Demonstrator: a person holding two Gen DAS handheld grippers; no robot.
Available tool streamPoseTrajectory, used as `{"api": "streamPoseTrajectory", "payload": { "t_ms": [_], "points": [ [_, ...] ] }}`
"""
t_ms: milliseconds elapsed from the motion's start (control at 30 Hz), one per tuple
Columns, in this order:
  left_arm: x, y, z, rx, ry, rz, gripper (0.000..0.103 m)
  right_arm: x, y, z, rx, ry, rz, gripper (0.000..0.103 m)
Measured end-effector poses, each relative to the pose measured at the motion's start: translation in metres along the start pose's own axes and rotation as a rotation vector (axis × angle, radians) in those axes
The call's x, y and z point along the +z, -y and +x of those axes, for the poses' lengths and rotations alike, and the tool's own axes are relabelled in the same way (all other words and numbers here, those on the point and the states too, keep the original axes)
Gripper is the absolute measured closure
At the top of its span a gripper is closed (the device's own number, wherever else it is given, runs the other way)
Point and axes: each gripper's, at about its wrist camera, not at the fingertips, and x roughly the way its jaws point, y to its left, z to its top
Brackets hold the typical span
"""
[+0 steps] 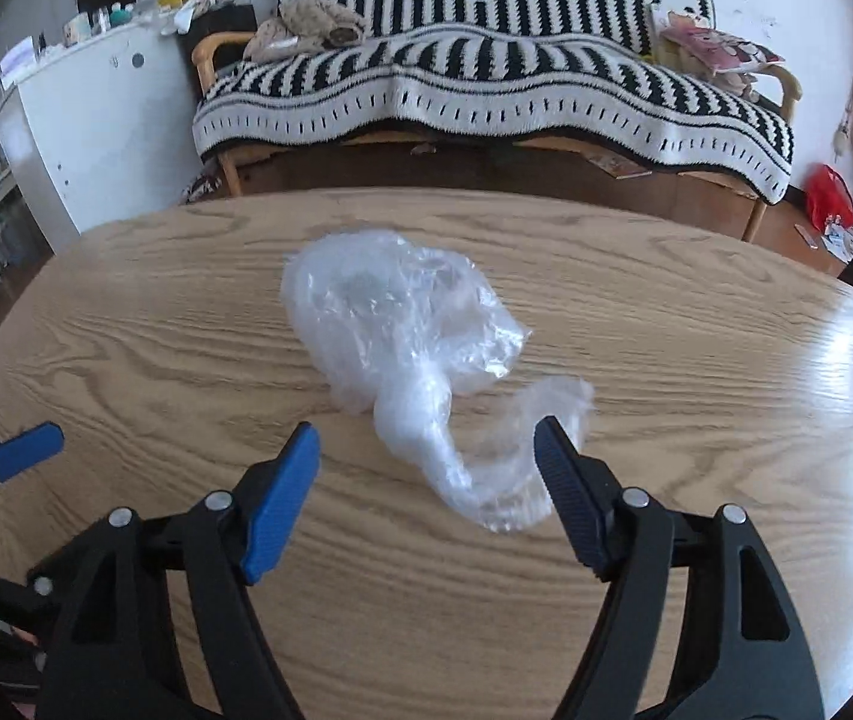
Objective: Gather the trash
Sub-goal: 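Return both grippers to the table toward the plastic bag and wrapper, then grasp the clear plastic bag with right gripper while left grasps the snack wrapper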
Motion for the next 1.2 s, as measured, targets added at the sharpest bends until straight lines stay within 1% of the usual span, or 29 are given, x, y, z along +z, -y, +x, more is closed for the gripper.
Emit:
{"api": "streamPoseTrajectory", "payload": {
  "t_ms": [67,100,167,200,233,267,300,367,467,500,633,700,733,767,833,900,933,1000,1033,1067,1100,1133,1167,1200],
  "points": [
    [0.002,-0.001,0.007,0.007,-0.004,-0.001,0.008,-0.001,0.002,0.010,0.000,-0.016,-0.010,0.036],
    [0.005,0.000,0.010,0.006,-0.006,0.003,0.008,-0.002,0.003,0.013,0.003,-0.023,-0.015,0.042],
    [0.010,0.001,0.016,0.009,-0.002,0.017,0.008,-0.003,0.002,0.015,-0.017,-0.010,-0.049,0.055],
    [0.013,0.001,0.018,0.013,0.002,0.023,0.008,-0.003,0.002,0.015,-0.009,-0.007,-0.056,0.069],
    [0.016,0.001,0.021,0.013,0.004,0.027,0.008,-0.004,0.004,0.015,0.001,-0.008,-0.053,0.081],
    [0.020,0.000,0.024,0.012,0.006,0.028,0.008,-0.005,0.005,0.014,0.005,-0.009,-0.048,0.082],
    [0.022,0.000,0.026,0.010,0.008,0.029,0.008,-0.006,0.008,0.012,0.013,-0.009,-0.035,0.086],
    [0.029,0.000,0.031,0.012,0.013,0.031,0.008,-0.008,0.015,0.005,0.038,-0.010,-0.007,0.087],
    [0.041,0.003,0.042,-0.009,0.019,0.053,0.008,-0.015,0.030,-0.012,0.072,-0.010,0.049,0.087],
    [0.046,0.007,0.049,-0.018,0.015,0.078,0.008,-0.017,0.037,-0.022,0.094,-0.006,0.068,0.087],
    [0.069,0.030,0.072,-0.034,0.011,0.201,0.008,-0.031,0.058,-0.058,0.118,0.006,0.107,0.087],
    [0.079,0.038,0.083,-0.084,0.016,0.215,0.008,-0.039,0.069,-0.075,0.118,0.017,0.117,0.087],
    [0.085,0.044,0.092,-0.119,0.002,0.220,0.008,-0.042,0.073,-0.081,0.113,0.019,0.119,0.087],
    [0.088,0.050,0.101,-0.127,-0.016,0.235,0.008,-0.044,0.078,-0.086,0.108,0.022,0.122,0.087],
    [0.093,0.064,0.115,-0.100,-0.038,0.290,0.008,-0.048,0.092,-0.097,0.104,0.028,0.135,0.087],
    [0.095,0.074,0.123,-0.094,-0.060,0.318,0.008,-0.051,0.103,-0.103,0.102,0.027,0.144,0.087],
    [0.097,0.076,0.124,-0.089,-0.055,0.323,0.009,-0.052,0.107,-0.104,0.103,0.025,0.151,0.087],
    [0.099,0.078,0.124,-0.083,-0.046,0.320,0.021,-0.055,0.116,-0.105,0.114,0.007,0.175,0.087],
    [0.101,0.077,0.122,-0.091,-0.044,0.298,0.037,-0.056,0.120,-0.106,0.120,0.001,0.182,0.087],
    [0.101,0.078,0.120,-0.074,-0.039,0.291,0.059,-0.058,0.121,-0.107,0.117,-0.001,0.179,0.087],
    [0.101,0.078,0.118,-0.064,-0.043,0.284,0.065,-0.057,0.122,-0.108,0.112,0.000,0.175,0.087],
    [0.101,0.079,0.117,-0.054,-0.047,0.278,0.079,-0.058,0.122,-0.109,0.108,0.001,0.172,0.087],
    [0.099,0.080,0.115,-0.032,-0.051,0.271,0.088,-0.059,0.124,-0.110,0.107,-0.001,0.172,0.087],
    [0.096,0.080,0.112,-0.014,-0.055,0.262,0.089,-0.060,0.125,-0.111,0.103,-0.002,0.175,0.087]
  ]
}}
